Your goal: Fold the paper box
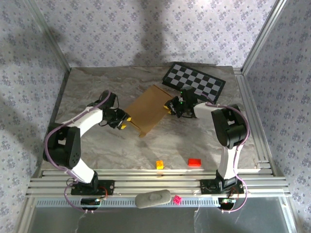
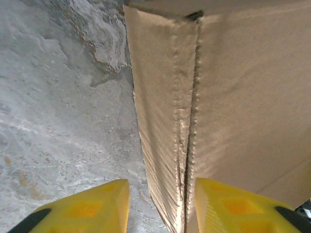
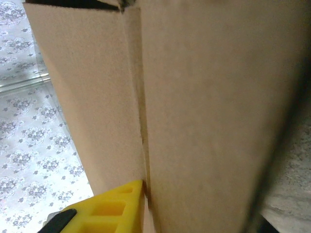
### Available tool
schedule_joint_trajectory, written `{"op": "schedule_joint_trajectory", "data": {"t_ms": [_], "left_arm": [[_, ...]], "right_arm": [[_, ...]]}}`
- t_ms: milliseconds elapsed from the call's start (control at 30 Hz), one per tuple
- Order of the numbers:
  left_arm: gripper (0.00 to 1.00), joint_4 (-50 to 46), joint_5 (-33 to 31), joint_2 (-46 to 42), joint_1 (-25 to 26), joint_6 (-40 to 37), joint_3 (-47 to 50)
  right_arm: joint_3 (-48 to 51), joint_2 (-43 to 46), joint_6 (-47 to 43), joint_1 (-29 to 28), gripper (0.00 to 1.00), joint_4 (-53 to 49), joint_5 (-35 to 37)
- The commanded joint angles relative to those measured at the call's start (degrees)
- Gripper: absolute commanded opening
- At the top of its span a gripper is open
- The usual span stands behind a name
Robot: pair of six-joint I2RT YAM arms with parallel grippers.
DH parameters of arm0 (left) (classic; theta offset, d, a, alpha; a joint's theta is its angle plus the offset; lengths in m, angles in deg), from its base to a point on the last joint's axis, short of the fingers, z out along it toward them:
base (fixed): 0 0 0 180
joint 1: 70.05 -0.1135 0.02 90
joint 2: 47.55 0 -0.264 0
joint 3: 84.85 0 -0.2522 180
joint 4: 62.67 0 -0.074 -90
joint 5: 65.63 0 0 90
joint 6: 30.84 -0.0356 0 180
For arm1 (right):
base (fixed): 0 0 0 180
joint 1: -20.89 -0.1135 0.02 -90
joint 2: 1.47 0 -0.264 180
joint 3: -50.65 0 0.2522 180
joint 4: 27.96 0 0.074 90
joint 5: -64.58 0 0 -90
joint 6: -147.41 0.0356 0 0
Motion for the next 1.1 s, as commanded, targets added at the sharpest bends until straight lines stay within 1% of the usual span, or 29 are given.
{"op": "schedule_joint_trajectory", "data": {"t_ms": [0,67,133,233,333,433,500,533,700,800,867,967,1067], "left_arm": [[0.45,-4.22,-2.4,-2.34,-0.66,-0.26,-3.1],[0.46,-4.6,-2.68,-2.03,-2.07,-1.83,-3.42],[0.44,-5.38,-2.83,-0.93,-3.31,-5.1,-5.04],[0.44,-12.22,-5.86,3.32,-3.77,-14.2,-11.32],[0.47,-16.43,-7.88,7.59,-3.62,-22.91,-17.05],[0.48,-15.91,-9.79,9.43,-2.61,-31.34,-21.22],[0.51,-15.36,-10.39,10.93,-1.71,-37.78,-24.06],[0.53,-15.07,-10.23,12.05,-1.51,-39.39,-25.32],[0.54,-15.18,-3.04,19.86,-0.74,-42.26,-32.86],[0.55,-14.83,-0.13,23.14,0.64,-43.06,-35.95],[0.55,-15.57,0.62,25.15,1.63,-43.76,-37.83],[0.55,-16.75,2.25,27.6,2.53,-43.78,-39.1],[0.52,-16.26,2.62,28.3,2.66,-42.78,-37.66]], "right_arm": [[-0.92,-1.92,-0.95,0.28,0.21,-3.09,-0.43],[-0.97,-1.95,-1.27,0.29,0.21,-3.38,-0.43],[-1.31,-2.05,-1.72,0.43,0.2,-4.22,-0.39],[-1.92,-2.2,-2.31,0.56,0.19,-5.43,-0.82],[-3.17,-2.12,-3.75,0.68,0.19,-7.78,-0.86],[-4.01,-2.36,-5.39,0.78,0.19,-10.04,-1.16],[-6.79,-2.96,-7.43,1.02,0.19,-13.32,-1.88],[-7.66,-3.27,-8.76,1.14,0.19,-14.84,-2.22],[-14.78,-6.24,-20.03,2.51,0.18,-27.93,-5.0],[-17.08,-8.08,-24.46,3.83,0.19,-31.96,-7.62],[-18.44,-9.31,-26.44,4.49,0.19,-33.58,-9.42],[-20.06,-9.63,-28.78,4.71,0.21,-35.66,-9.67],[-22.09,-9.5,-30.46,4.54,0.25,-37.89,-8.95]]}}
